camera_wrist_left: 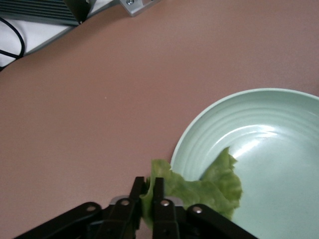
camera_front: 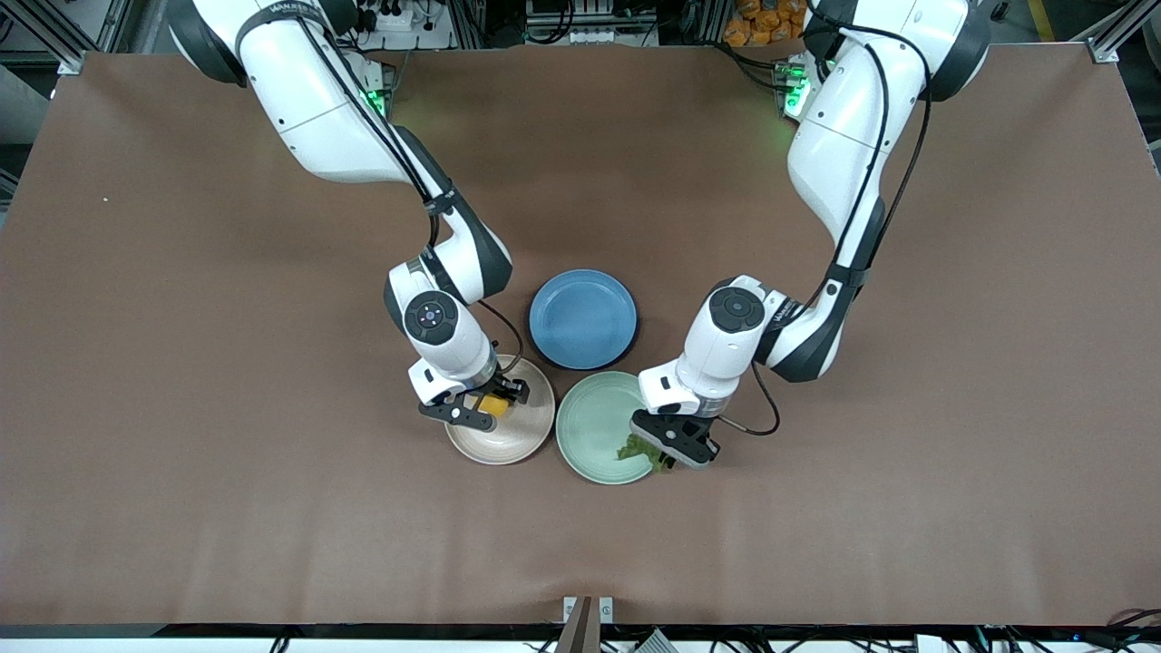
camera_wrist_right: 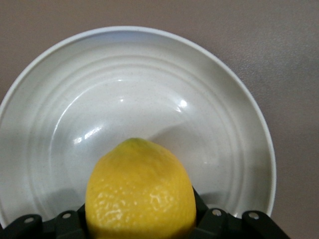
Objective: Pick lemon and lettuce from plates
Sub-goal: 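Close the right gripper on the yellow lemon on the cream plate, then lift the lettuce with the left gripper while the right gripper lifts the lemon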
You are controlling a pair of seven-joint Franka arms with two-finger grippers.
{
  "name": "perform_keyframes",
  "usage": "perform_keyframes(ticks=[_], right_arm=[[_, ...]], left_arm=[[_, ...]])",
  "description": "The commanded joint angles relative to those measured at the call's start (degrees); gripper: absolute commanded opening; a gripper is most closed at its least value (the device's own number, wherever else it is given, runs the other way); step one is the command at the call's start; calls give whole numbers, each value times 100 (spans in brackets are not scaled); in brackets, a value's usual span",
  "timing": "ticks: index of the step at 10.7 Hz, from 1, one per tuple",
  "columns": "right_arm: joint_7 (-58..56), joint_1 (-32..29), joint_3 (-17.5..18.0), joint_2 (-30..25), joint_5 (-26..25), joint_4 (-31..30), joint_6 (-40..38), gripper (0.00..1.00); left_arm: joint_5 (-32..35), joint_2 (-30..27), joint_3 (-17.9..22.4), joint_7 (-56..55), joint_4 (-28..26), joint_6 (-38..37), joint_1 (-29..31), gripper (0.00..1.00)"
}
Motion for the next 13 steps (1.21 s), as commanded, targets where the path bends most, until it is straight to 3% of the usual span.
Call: perform_keyframes(ticks=[1, 3, 5, 10, 13], right_arm=[[175, -15, -4, 20, -41, 82, -6, 49], [132, -68, -4, -50, -32, 100, -137, 49], [79, -138, -4, -85, -40, 423, -767, 49], [-911, -533, -21, -444, -32, 680, -1753, 49], [-1703, -805, -153, -778, -23, 662, -2351, 49]], left_arm=[[115, -117, 3, 56, -76, -13, 24, 0], [80, -318, -41, 74, -85, -371, 155, 0], [45, -669, -154, 82, -85, -951, 366, 0], [-456, -1522, -752, 109, -93, -2620, 1551, 0], [-796, -1646, -762, 127, -146, -3395, 2184, 0]])
